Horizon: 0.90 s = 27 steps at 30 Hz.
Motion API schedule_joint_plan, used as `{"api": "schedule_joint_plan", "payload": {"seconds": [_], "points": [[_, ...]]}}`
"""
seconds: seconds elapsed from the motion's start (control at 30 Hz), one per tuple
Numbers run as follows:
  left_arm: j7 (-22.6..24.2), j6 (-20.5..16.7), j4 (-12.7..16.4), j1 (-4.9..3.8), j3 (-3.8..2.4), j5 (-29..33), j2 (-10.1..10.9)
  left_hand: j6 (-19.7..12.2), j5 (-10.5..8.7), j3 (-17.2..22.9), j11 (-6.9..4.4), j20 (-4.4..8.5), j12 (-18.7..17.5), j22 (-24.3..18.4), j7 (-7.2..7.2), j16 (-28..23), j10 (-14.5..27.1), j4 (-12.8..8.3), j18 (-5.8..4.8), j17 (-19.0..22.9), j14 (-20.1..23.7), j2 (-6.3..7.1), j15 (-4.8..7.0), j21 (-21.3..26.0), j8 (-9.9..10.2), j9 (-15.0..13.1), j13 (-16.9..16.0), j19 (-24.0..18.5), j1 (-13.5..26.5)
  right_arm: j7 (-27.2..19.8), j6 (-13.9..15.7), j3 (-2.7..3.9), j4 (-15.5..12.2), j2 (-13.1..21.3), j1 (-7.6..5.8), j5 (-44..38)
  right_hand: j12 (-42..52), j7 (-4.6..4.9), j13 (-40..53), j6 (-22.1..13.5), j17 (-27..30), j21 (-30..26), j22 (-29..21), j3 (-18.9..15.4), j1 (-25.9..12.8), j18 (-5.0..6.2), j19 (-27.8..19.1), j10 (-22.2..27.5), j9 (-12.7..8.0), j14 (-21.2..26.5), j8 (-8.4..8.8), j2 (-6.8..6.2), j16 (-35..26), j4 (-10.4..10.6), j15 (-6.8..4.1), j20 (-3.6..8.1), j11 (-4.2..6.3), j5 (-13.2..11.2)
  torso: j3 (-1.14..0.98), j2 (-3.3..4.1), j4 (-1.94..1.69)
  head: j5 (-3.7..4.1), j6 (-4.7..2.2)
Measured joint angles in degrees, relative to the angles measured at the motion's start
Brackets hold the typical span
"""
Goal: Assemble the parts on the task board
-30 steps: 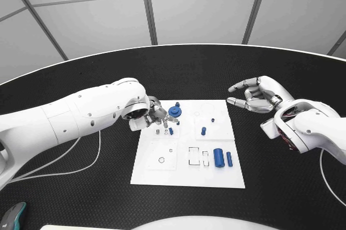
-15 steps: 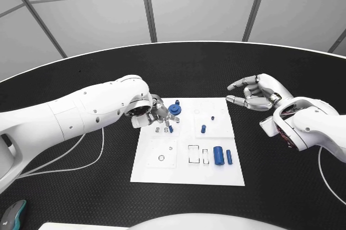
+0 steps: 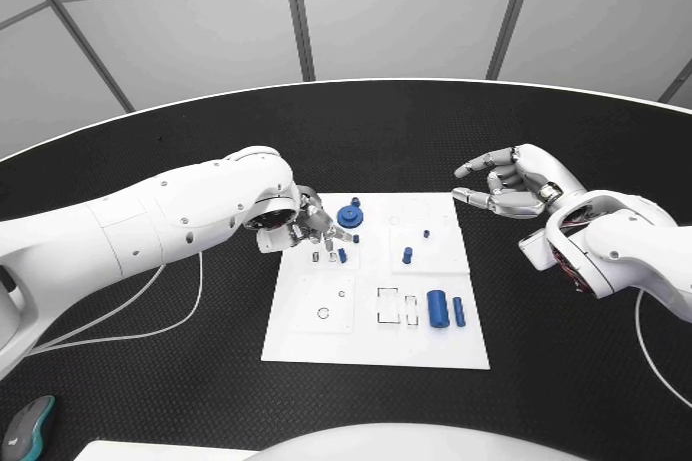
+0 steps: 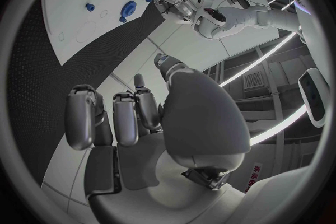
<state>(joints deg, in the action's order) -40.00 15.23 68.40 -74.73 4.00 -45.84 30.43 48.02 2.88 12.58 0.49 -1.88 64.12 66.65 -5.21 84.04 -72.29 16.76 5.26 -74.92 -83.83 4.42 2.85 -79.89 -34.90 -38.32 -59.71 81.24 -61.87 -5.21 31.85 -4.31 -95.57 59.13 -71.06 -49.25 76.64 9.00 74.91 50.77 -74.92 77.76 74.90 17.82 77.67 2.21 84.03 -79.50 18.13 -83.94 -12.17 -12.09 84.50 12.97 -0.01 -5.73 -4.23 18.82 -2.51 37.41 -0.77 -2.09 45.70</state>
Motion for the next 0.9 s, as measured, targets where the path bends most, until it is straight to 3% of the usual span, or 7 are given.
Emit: {"api": "schedule_joint_plan", "payload": {"seconds": [0.4, 0.9], "points": [[0.0, 0.55, -1.63, 0.02, 0.0, -0.04, -1.34, 0.0, 0.0, 0.0, 0.0, -0.19, 0.34, 0.22, 0.0, 0.0, 0.0, 0.0, 0.0, 0.01, 0.0, 0.0, 0.0, -0.22, -0.21, -0.14, -0.06, 0.21, 0.0, 0.2, -0.33, -0.01, 0.12, -0.33, 0.0, 0.0, 0.0, 0.0, 0.0, 0.0, 0.0, 0.0, 0.0, 0.0, 0.0, 0.0, 0.0, 0.0, 0.0, 0.0, 0.0, 0.0, 0.0, 0.0, 0.0, 0.0, 0.0, 0.0, -0.13, 0.16, 0.14, -0.07, -0.01], [0.0, 1.69, -3.0, 0.05, 0.01, -0.05, -2.34, 0.0, 0.0, 0.0, 0.01, -0.19, 0.34, 0.42, 0.0, 0.0, 0.01, 0.0, 0.01, 0.01, -0.21, -0.27, 0.2, -0.22, -0.44, -0.42, 0.01, 0.21, -0.26, 0.28, -0.51, -0.01, 0.2, -0.47, 0.0, 0.0, 0.0, 0.0, 0.04, 0.0, 0.01, 0.0, 0.0, 0.0, 0.0, 0.0, 0.0, -0.2, 0.04, 0.0, 0.0, 0.0, 0.0, 0.0, 0.0, 0.0, 0.2, 0.21, -0.16, 0.14, 0.12, 0.1, 0.48]]}}
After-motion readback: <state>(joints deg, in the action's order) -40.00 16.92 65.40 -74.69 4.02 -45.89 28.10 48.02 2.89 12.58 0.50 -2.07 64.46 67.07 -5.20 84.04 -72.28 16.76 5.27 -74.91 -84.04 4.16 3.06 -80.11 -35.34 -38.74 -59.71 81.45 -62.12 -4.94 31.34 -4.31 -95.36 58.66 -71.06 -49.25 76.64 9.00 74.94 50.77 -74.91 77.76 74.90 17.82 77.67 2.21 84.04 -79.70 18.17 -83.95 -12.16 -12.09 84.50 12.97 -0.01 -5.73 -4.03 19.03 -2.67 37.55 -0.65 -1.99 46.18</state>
